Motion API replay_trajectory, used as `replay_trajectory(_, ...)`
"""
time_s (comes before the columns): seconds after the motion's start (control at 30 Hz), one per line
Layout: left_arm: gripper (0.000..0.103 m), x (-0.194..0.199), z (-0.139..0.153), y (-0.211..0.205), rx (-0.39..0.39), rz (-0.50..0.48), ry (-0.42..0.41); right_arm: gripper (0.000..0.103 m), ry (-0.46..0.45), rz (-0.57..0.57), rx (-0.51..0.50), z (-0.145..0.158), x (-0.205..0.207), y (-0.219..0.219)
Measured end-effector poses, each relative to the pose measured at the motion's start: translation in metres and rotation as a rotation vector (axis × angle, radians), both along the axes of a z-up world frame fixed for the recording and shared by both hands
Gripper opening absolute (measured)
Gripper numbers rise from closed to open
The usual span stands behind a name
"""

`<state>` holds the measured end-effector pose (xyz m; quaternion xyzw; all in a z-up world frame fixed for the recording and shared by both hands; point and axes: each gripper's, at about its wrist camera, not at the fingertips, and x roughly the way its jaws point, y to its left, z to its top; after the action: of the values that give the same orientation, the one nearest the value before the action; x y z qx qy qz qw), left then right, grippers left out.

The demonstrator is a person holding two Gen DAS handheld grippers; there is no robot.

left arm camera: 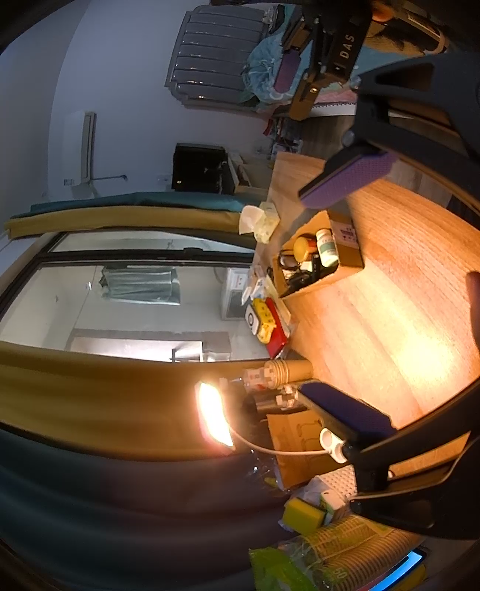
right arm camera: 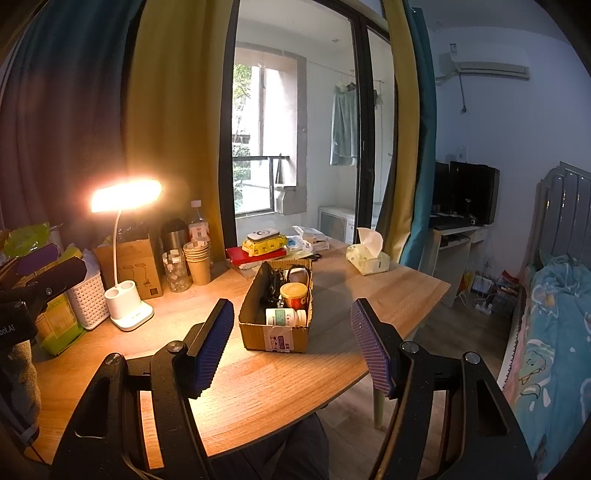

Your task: Organize rigid objects

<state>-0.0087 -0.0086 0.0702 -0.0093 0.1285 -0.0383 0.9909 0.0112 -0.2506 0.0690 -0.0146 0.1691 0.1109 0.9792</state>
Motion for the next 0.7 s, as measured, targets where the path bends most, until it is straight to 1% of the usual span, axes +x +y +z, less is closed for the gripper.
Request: replay_trajectory(0.7,0.097,-0.0007,-0.0016,-0.0025,-0.010,-0.005,0.010,0.069,0.003,0.002,-0.001,-0.0006,0.0011,0.0004)
